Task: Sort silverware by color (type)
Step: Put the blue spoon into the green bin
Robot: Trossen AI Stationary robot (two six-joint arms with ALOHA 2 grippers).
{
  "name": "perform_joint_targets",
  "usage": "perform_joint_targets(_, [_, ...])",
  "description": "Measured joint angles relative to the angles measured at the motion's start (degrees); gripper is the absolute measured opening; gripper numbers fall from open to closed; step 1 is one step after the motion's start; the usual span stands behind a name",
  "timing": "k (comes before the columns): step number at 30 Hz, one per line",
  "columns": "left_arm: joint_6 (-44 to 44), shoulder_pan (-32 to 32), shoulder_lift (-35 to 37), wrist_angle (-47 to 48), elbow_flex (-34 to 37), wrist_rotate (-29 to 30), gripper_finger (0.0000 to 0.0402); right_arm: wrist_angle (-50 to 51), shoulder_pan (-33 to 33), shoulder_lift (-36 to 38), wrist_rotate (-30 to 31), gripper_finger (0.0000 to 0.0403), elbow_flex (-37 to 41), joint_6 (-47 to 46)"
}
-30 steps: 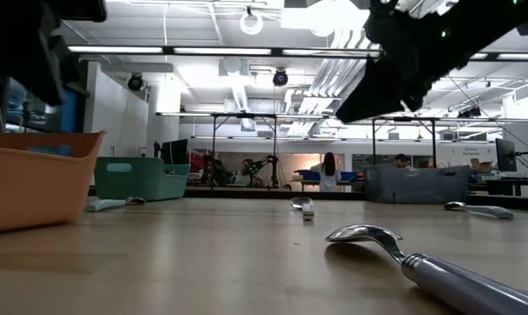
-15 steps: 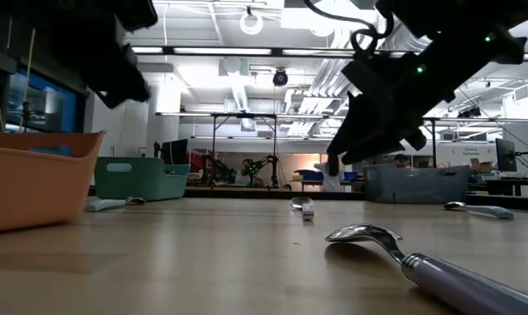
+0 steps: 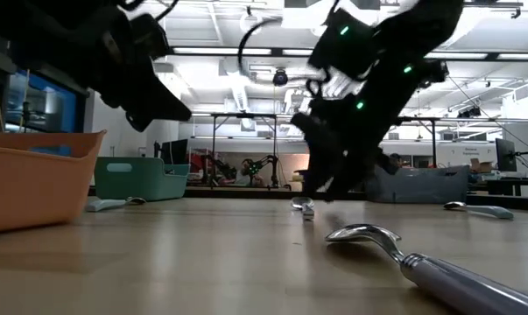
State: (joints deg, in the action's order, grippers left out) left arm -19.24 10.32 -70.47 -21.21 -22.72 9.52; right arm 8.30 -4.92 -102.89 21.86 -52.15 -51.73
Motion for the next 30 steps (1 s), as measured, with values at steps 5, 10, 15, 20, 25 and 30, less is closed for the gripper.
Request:
perform_joint_targets(5, [2.18,-3.27,0.25,-0.1,0.51,-2.01,0.0,2.12,2.08,-4.21,-2.91,0.0191,-5.24,0.39])
perform_joint_targets(10, [4.19,-4.8,0.25,-1.1,0.51,-3.06,0.0,8.02,2.7,-5.93,-3.34,0.0168,-9.9,1.16])
perform_joint_targets(15, [4.98,-5.13,0.25,-1.6,0.48,-2.99,0.0,11.16,2.7,-6.02,-3.46,0.0156,-12.89,1.2])
perform_joint_targets(20, [5.89,-5.13,0.25,-2.06,0.48,-2.81,0.0,10.92,2.7,-6.42,-3.4,0.0158,-13.57,-0.47])
perform_joint_targets(25, [5.96,-5.13,0.27,-2.72,0.48,-2.4,0.0,11.75,2.68,-8.74,-2.99,0.0158,-13.56,-2.14])
perform_joint_targets(30, [4.52,-5.07,0.24,-2.71,0.48,-1.94,0.0,11.76,2.8,-9.83,-2.21,0.0157,-13.73,-1.94])
